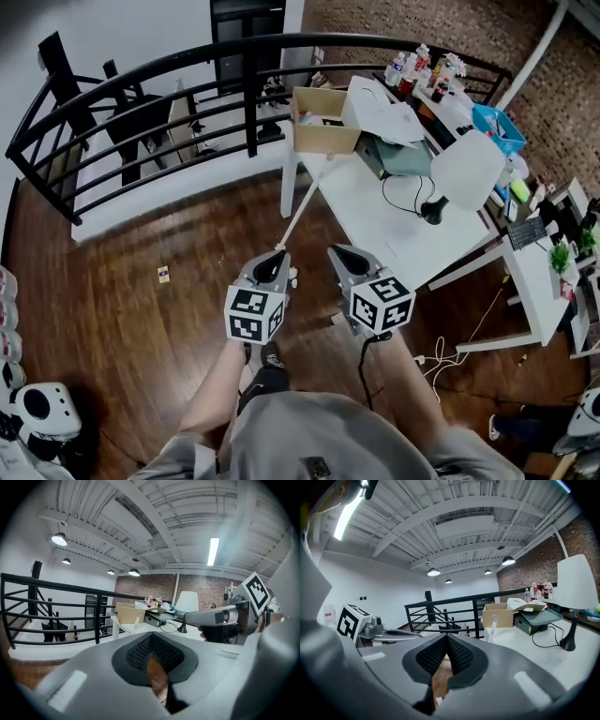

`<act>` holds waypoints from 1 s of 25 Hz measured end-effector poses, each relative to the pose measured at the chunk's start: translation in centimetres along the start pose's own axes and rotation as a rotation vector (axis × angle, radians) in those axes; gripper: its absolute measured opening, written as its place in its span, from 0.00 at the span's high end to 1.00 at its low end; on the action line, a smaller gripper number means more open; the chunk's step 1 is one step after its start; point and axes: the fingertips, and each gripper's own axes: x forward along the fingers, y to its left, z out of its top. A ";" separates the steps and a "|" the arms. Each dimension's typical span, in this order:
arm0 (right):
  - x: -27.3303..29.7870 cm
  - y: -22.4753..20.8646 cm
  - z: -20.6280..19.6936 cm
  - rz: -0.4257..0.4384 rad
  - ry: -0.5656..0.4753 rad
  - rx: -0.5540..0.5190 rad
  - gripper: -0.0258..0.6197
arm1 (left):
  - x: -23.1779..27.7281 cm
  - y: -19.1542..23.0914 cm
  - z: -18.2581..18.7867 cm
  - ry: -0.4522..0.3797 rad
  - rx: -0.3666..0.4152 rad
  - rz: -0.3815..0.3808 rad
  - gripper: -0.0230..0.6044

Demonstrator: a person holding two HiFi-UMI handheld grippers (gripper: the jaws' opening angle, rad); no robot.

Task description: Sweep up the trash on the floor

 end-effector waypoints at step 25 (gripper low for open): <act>20.2 -22.0 0.4 -0.061 0.163 0.037 0.88 | 20.1 10.0 -1.3 0.133 -0.031 0.017 0.95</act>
